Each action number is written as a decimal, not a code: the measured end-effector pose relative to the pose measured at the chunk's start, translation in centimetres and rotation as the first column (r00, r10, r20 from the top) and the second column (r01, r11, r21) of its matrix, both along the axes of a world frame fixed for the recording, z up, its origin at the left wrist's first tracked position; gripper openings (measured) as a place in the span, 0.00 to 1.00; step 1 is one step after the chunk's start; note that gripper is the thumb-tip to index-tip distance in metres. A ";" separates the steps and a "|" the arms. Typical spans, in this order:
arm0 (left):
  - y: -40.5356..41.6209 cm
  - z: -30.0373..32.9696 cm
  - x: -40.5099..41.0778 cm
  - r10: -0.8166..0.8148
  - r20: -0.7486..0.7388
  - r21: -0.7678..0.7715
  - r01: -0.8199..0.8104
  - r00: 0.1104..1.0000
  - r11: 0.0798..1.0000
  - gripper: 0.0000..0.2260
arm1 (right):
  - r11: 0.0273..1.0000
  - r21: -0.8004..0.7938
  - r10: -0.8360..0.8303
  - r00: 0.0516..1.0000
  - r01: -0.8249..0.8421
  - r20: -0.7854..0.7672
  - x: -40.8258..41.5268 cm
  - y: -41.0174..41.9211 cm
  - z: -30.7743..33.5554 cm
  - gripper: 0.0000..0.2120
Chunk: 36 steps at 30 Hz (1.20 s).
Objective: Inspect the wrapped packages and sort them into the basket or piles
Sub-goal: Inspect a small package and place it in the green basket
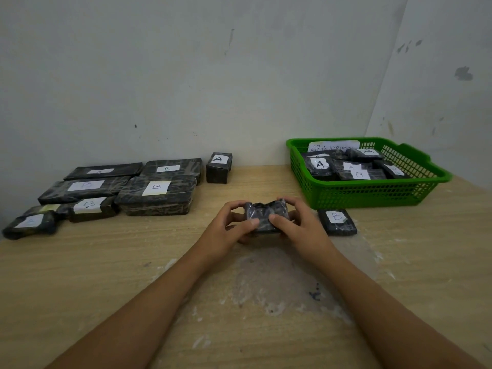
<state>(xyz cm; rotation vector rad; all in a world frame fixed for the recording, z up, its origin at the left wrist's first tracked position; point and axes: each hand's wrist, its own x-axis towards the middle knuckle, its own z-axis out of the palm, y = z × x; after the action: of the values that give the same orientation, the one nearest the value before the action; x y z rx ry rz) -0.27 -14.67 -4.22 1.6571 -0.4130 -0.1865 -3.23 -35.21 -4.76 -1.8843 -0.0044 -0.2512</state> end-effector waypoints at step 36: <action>-2.0 -1.1 -1.1 0.254 0.092 0.001 -0.255 0.963 0.967 0.14 | 0.968 -0.244 -0.036 0.996 0.054 0.077 -0.8 1.8 0.5 0.17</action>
<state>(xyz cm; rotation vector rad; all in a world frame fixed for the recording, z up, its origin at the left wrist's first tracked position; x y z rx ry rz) -1.32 -16.68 -5.31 1.7181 -0.2635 0.0791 -4.06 -33.42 -4.26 -2.1232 -0.0433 -0.3633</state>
